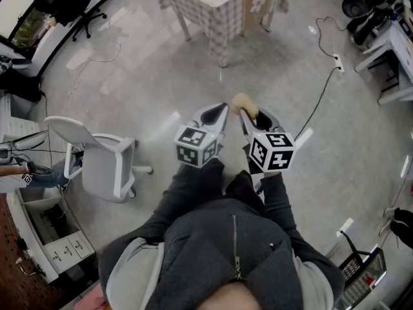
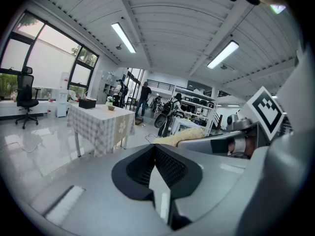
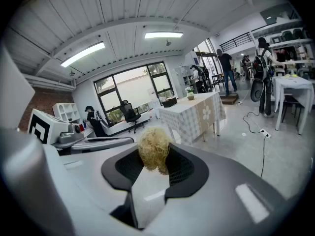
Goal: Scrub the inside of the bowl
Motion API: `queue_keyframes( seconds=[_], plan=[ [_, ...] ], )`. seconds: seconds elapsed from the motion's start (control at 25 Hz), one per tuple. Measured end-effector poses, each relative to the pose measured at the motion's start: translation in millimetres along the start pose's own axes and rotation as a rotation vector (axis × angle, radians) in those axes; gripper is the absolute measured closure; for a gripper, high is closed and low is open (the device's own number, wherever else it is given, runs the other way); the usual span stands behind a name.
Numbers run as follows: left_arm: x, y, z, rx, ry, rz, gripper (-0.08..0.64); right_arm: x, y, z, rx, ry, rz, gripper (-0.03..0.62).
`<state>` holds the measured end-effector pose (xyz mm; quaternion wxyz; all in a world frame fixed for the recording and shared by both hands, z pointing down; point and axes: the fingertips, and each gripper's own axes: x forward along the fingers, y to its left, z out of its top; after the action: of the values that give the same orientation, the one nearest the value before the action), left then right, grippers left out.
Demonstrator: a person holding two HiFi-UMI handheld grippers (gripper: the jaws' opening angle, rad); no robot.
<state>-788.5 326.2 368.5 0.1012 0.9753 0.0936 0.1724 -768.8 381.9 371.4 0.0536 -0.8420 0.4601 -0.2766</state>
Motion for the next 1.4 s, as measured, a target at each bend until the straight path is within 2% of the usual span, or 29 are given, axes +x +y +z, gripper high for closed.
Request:
queue_keyframes(
  seconds=[0.2,0.4,0.68,1.0,1.2,1.4],
  plan=[
    [9,21,14,-0.005,-0.001,-0.020,0.551,28,12,16,-0.007,-0.002,0.020,0.469],
    [14,48,26,-0.030,-0.003,-0.058,0.551,59,18,33,-0.003,-0.019,-0.006,0.468],
    [15,84,35,-0.023,-0.009,-0.093,0.551,86,24,50,0.049,-0.080,-0.054,0.463],
    [24,101,42,-0.016,-0.017,-0.122,0.551,103,25,55,0.044,-0.091,-0.087,0.463],
    [46,106,48,-0.002,-0.017,-0.139,0.551,122,6,66,0.047,-0.096,-0.084,0.463],
    [93,130,71,0.000,-0.032,-0.112,0.551,155,-23,105,0.017,-0.119,-0.068,0.465]
  ],
)
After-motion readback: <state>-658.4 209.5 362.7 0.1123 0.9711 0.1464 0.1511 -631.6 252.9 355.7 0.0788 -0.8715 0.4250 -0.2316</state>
